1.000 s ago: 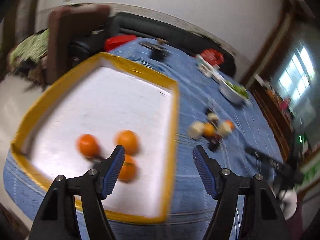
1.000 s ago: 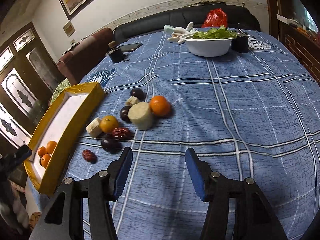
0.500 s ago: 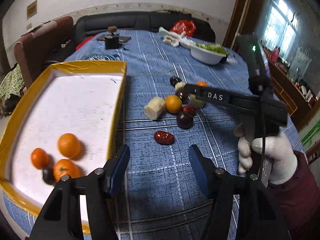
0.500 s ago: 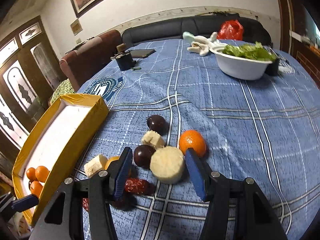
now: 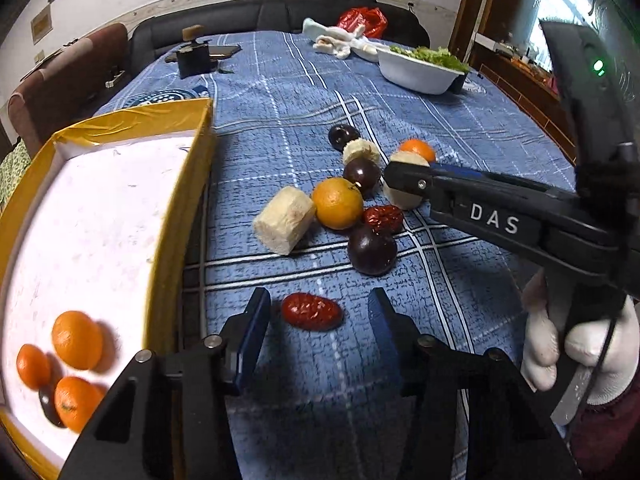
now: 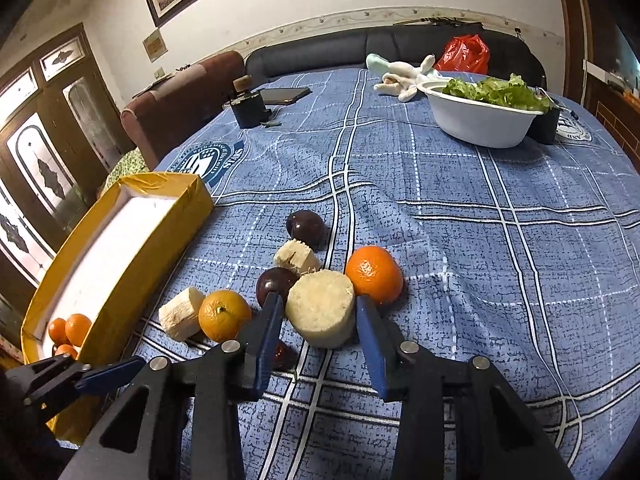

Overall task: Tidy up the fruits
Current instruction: 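Grasp a white yam piece with the right tool while the left tool grasps a red date, then carry the yam piece and the date to the tray and open both tools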

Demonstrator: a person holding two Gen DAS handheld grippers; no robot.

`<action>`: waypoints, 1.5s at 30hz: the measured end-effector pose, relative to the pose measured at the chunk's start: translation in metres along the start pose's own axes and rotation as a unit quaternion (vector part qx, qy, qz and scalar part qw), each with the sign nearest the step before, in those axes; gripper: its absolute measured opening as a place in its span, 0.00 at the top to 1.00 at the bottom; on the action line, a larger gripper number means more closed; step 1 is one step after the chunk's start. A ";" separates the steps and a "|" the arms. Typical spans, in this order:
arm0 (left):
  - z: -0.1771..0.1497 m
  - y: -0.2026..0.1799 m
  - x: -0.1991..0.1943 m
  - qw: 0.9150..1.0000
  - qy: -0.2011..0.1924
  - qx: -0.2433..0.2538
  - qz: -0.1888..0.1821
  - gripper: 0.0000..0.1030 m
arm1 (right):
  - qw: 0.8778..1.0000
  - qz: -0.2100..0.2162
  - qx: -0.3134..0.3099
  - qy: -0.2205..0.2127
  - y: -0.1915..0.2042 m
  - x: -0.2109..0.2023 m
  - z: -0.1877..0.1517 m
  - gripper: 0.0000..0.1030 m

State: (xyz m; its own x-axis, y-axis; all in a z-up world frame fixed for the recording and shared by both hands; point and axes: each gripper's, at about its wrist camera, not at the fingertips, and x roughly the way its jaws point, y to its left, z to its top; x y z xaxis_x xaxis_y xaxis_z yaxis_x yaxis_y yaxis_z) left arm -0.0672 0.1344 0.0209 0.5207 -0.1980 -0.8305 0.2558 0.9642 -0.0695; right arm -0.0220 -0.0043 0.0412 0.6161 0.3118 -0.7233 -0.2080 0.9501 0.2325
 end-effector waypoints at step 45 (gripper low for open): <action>-0.007 0.243 -0.061 0.963 -0.029 -0.256 0.074 0.69 | 0.979 0.175 -0.096 0.047 0.184 0.004 -0.002 0.62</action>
State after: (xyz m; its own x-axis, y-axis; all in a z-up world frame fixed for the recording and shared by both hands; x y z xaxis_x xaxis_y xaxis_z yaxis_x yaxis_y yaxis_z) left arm -0.0430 0.3824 0.0510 0.5693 -0.0462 -0.8208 -0.2519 0.9406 -0.2276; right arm -0.0592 0.1723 0.0795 0.4119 0.6068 -0.6798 -0.5376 0.7642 0.3565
